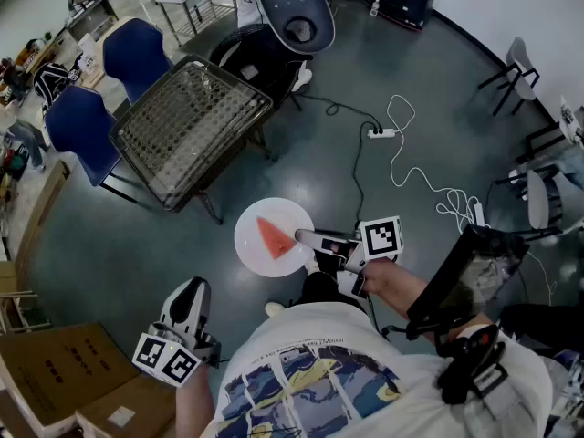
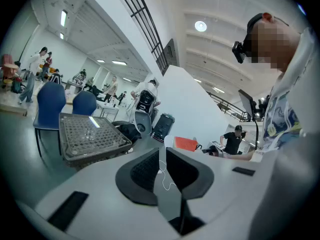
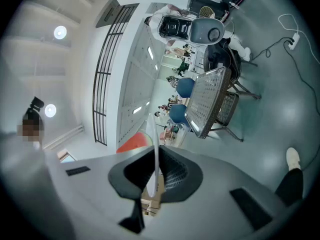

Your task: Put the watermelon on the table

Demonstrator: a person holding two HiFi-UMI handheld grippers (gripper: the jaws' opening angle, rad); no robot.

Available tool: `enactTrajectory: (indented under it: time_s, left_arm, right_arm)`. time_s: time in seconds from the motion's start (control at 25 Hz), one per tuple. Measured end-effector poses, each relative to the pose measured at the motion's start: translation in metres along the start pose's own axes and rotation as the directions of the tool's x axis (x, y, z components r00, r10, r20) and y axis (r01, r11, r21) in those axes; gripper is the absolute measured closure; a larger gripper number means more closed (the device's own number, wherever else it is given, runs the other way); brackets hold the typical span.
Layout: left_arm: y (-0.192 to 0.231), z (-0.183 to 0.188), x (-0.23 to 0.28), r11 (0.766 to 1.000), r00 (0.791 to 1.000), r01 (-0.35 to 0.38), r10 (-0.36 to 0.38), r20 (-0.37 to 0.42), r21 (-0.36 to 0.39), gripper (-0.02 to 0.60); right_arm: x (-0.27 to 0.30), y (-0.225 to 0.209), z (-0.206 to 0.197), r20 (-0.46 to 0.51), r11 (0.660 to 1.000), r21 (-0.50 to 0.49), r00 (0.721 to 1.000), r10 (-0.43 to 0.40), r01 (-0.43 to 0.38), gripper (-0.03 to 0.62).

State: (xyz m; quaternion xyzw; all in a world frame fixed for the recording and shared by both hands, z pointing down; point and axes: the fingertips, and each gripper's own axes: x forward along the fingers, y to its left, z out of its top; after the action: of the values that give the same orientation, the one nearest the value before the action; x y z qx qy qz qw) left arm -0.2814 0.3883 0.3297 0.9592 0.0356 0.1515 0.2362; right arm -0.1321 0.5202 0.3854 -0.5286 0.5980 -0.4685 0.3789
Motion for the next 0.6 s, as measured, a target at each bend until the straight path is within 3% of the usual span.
enactTrajectory:
  time_s: [0.4, 0.6]
  left_arm:
    - [0.016, -0.028, -0.033, 1.0, 1.0, 0.016, -0.016, 0.009, -0.018, 0.528]
    - [0.012, -0.016, -0.028, 1.0, 1.0, 0.007, -0.006, 0.025, -0.004, 0.528]
  right_arm:
    - [0.015, 0.0, -0.039, 0.002, 0.998, 0.063, 1.0, -0.022, 0.022, 0.569]
    - [0.012, 0.009, -0.034, -0.009, 0.997, 0.068, 1.0, -0.03, 0.03, 0.569]
